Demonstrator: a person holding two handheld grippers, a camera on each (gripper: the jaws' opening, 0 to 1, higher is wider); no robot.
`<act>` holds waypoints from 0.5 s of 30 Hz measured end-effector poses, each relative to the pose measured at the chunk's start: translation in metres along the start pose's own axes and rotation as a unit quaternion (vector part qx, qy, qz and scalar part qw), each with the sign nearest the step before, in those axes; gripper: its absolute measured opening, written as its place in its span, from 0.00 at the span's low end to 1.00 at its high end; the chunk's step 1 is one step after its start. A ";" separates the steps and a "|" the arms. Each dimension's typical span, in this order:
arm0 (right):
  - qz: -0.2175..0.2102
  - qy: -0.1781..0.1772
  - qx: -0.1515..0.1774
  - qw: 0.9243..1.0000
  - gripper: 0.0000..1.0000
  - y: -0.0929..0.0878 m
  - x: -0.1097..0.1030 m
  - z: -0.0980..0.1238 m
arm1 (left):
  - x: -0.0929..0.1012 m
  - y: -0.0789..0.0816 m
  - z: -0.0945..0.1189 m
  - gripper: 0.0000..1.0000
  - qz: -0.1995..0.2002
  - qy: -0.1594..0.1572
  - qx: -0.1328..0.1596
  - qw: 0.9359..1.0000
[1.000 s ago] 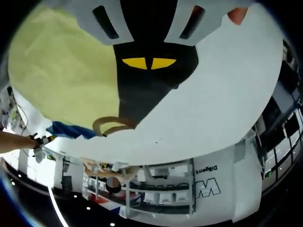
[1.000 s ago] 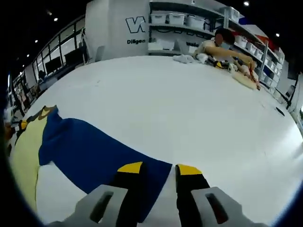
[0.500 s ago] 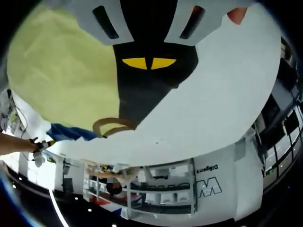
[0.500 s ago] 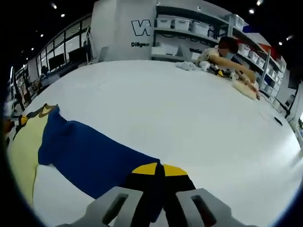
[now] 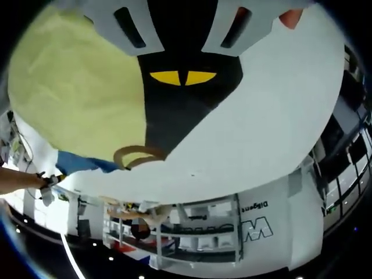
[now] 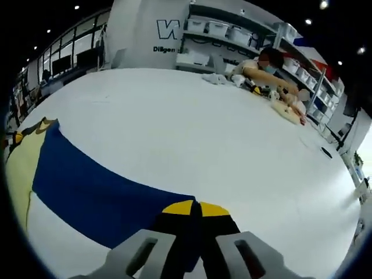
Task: Fold the garment on the visible template until the final outline fits inside the template.
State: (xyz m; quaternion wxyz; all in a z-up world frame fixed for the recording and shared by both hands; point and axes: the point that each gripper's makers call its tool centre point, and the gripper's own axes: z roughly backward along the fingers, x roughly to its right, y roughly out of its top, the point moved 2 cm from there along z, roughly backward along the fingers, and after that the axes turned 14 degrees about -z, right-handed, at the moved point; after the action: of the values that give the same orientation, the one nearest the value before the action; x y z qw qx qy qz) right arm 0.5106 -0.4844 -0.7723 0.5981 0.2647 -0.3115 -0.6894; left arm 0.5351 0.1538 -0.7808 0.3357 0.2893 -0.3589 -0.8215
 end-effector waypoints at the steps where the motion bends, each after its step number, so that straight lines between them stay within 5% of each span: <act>1: -0.001 0.003 -0.001 1.000 0.00 0.000 0.000 -0.001 | 0.000 0.000 0.000 0.00 -0.001 0.000 0.000 1.000; 15: -0.011 -0.005 -0.021 1.000 0.04 -0.013 0.009 -0.005 | -0.001 0.000 -0.001 0.00 0.001 0.003 0.000 1.000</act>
State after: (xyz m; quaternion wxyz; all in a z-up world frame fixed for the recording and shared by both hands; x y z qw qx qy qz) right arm 0.5044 -0.4922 -0.7850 0.5943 0.2522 -0.2970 -0.7036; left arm 0.5358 0.1541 -0.7813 0.3376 0.2914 -0.3586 -0.8201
